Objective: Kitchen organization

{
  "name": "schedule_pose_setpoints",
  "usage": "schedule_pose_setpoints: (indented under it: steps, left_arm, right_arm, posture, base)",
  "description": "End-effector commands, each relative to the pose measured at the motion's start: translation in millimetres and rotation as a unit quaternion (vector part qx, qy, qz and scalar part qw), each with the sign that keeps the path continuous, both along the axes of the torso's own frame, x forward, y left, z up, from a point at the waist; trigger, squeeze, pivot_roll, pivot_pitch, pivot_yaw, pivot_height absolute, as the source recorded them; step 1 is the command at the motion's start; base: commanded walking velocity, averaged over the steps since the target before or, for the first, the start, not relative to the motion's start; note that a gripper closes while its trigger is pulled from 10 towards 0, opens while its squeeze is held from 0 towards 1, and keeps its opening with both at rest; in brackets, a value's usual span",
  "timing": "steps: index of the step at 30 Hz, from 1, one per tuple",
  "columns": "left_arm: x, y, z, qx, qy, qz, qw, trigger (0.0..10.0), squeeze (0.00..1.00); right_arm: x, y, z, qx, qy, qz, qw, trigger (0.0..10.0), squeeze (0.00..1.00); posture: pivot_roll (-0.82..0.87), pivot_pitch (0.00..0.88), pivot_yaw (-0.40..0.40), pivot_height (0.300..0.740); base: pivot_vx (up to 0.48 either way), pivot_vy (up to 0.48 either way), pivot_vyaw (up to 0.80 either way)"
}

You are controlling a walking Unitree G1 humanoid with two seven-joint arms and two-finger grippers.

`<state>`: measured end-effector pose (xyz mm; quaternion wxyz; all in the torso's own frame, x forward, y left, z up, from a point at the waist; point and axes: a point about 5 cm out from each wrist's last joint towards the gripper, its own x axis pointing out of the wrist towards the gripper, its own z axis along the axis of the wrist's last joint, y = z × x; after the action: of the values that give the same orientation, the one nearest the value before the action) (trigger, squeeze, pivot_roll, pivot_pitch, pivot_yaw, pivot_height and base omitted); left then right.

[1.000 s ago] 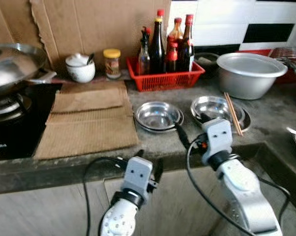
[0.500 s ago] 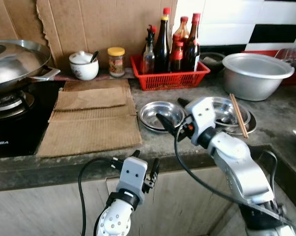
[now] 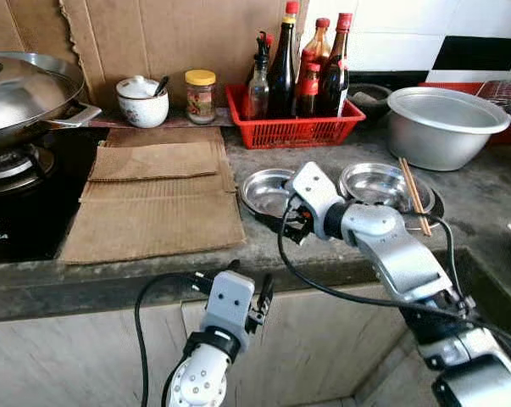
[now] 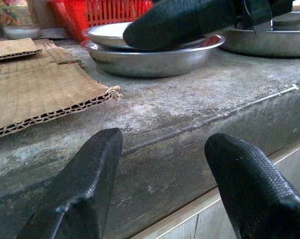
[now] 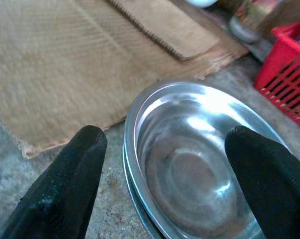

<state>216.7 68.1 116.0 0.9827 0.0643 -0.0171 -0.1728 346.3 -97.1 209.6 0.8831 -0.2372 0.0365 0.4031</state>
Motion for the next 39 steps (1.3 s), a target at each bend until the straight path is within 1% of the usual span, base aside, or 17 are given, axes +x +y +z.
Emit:
schedule_pose_setpoints:
  steps: [1, 3, 4, 5, 6, 7, 8, 9, 10, 12, 13, 22, 28, 34, 36, 37, 39]
  left_arm:
    - [-1.4, -2.2, 1.6, -0.001, 0.000, -0.001, 1.000, 10.0, 0.00]
    - [-1.4, -2.7, 1.2, -0.001, 0.000, -0.001, 1.000, 10.0, 0.00]
    - [-1.4, -2.8, 1.1, -0.001, 0.000, -0.001, 1.000, 10.0, 0.00]
    - [-1.5, -3.0, 0.7, -0.001, 0.000, -0.002, 1.000, 10.0, 0.00]
    - [-1.5, -3.0, 0.7, -0.001, 0.000, -0.002, 1.000, 10.0, 0.00]
    - [-1.5, -3.1, 0.5, -0.001, 0.000, -0.002, 1.000, 10.0, 0.00]
    - [-1.5, -3.2, 0.5, -0.001, 0.000, -0.002, 1.000, 10.0, 0.00]
    - [-1.3, -3.4, 0.4, 0.000, 0.000, -0.002, 1.000, 10.0, 0.00]
    - [-1.2, -3.6, 0.3, 0.000, 0.000, -0.001, 1.000, 10.0, 0.00]
    - [-1.1, -3.7, 0.2, 0.000, 0.000, -0.001, 1.000, 10.0, 0.00]
    - [-1.2, -4.1, 0.0, 0.000, 0.000, -0.001, 1.000, 10.0, 0.00]
    - [-0.8, -4.8, -0.7, 0.000, 0.000, -0.002, 1.000, 10.0, 0.00]
    - [-0.2, -4.7, -0.4, 0.001, -0.001, -0.001, 1.000, 10.0, 0.00]
    - [0.8, -4.6, -0.4, 0.002, -0.001, 0.000, 1.000, 10.0, 0.00]
    - [1.8, -4.9, -0.3, 0.002, -0.001, 0.000, 1.000, 10.0, 0.00]
    - [1.8, -4.9, -0.3, 0.002, -0.001, 0.000, 1.000, 10.0, 0.00]
    - [2.0, -4.9, -0.4, 0.001, -0.001, 0.001, 1.000, 10.0, 0.00]
  right_arm:
    - [2.9, -1.6, 0.9, -0.017, 0.005, 0.000, 1.000, 10.0, 0.00]
    - [5.0, -1.8, 0.6, -0.025, 0.010, 0.000, 1.000, 9.9, 0.00]
    - [5.9, -2.1, 0.3, -0.030, 0.012, 0.001, 0.999, 9.6, 0.00]
    - [6.8, -2.2, -0.3, -0.043, 0.014, 0.007, 0.999, 8.9, 0.00]
    - [6.8, -2.2, -0.3, -0.043, 0.014, 0.007, 0.999, 8.9, 0.00]
    - [8.4, -3.2, 0.0, -0.043, 0.015, 0.002, 0.999, 8.0, 0.00]
    - [9.3, -3.9, 0.2, -0.043, 0.015, 0.000, 0.999, 5.8, 0.00]
    - [9.9, -4.6, -0.2, -0.046, 0.019, 0.001, 0.999, 4.6, 0.00]
    - [10.7, -5.3, -0.5, -0.049, 0.020, 0.001, 0.999, 4.3, 0.00]
    - [11.2, -5.7, -0.8, -0.051, 0.021, 0.002, 0.998, 4.3, 0.00]
    - [12.5, -6.8, -1.1, -0.054, 0.019, -0.001, 0.998, 0.0, 0.00]
    - [17.0, -6.8, 3.1, -0.050, 0.017, -0.001, 0.999, 0.0, 0.00]
    - [19.2, -7.6, 3.5, -0.057, 0.015, -0.006, 0.998, 0.0, 0.00]
    - [21.5, -7.1, 8.9, -0.052, 0.005, -0.005, 0.999, 0.0, 0.00]
    - [24.2, -3.6, 20.1, -0.026, -0.032, -0.015, 0.999, 0.0, 0.00]
    - [24.2, -3.6, 20.1, -0.026, -0.032, -0.015, 0.999, 0.0, 0.00]
    - [24.5, -0.8, 27.1, 0.003, -0.055, -0.019, 0.998, 0.0, 0.00]
  posture:
    - [0.20, 0.016, -0.100, 0.740]
    - [0.20, 0.010, -0.103, 0.740]
    - [0.20, 0.009, -0.102, 0.740]
    - [0.20, 0.008, -0.100, 0.740]
    - [0.20, 0.008, -0.100, 0.740]
    - [0.20, 0.007, -0.101, 0.740]
    - [0.20, 0.005, -0.105, 0.740]
    - [0.20, 0.004, -0.105, 0.740]
    - [0.20, 0.004, -0.104, 0.740]
    - [0.20, 0.004, -0.104, 0.740]
    - [0.20, 0.000, -0.107, 0.740]
    - [0.20, 0.000, -0.109, 0.740]
    - [0.20, 0.000, -0.111, 0.740]
    - [0.20, 0.000, -0.107, 0.740]
    - [0.20, 0.000, -0.110, 0.740]
    - [0.20, 0.000, -0.110, 0.740]
    - [0.20, 0.000, -0.109, 0.740]
  base:
    - [0.000, 0.000, 0.00]
    - [0.000, 0.000, 0.00]
    - [0.000, 0.000, 0.00]
    - [0.000, 0.000, 0.00]
    - [0.000, 0.000, 0.00]
    - [0.000, 0.000, 0.00]
    - [0.000, 0.000, 0.00]
    - [0.000, 0.000, 0.00]
    - [0.000, 0.000, 0.00]
    - [0.000, 0.000, 0.00]
    - [0.000, 0.000, 0.00]
    - [0.000, 0.000, 0.00]
    - [0.000, 0.000, 0.00]
    - [0.000, 0.000, 0.00]
    - [0.000, 0.000, 0.00]
    - [0.000, 0.000, 0.00]
    - [0.000, 0.000, 0.00]
